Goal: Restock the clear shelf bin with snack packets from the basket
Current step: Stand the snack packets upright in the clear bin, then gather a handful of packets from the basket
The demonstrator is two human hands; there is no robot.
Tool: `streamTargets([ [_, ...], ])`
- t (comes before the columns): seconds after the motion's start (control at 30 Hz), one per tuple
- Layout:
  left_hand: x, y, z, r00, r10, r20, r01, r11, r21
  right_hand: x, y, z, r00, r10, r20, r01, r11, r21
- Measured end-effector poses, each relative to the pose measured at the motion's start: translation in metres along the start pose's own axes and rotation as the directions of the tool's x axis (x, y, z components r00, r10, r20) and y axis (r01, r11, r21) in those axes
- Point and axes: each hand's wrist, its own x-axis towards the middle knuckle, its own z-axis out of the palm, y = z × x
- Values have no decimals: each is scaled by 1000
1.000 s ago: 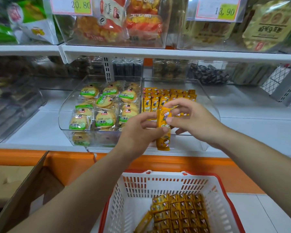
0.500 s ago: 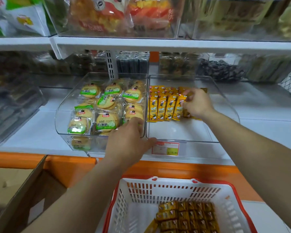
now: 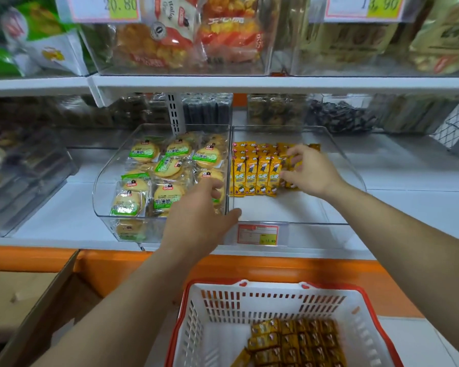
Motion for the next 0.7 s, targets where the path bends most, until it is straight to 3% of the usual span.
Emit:
streamTargets([
  [0.13, -21, 9, -10, 986, 157, -48, -158, 987, -25, -61, -25, -34, 989, -146, -26, 148, 987, 64],
  [0.23, -45, 4, -5, 976, 184, 119, -183, 983, -17, -115, -34, -45, 972, -222, 78, 209, 967, 144],
  [0.33, -65, -14, 11, 928, 166, 332, -221, 966, 134, -162, -20, -26, 945, -203, 257, 159, 971, 181],
  [0.5, -89, -62, 66, 828, -58, 558, -163, 927, 338, -211, 40, 60, 825, -26, 565, -14, 998, 66],
  [0.6, -109, -95, 119, 763, -201, 614, -52, 928, 369, -231, 84, 118, 776, 55, 628, -71, 997, 0],
  [0.7, -140, -132, 176, 704, -340, 624, 114, 921, 372, -242, 116, 169, 785, 69, 615, -3, 994, -107],
])
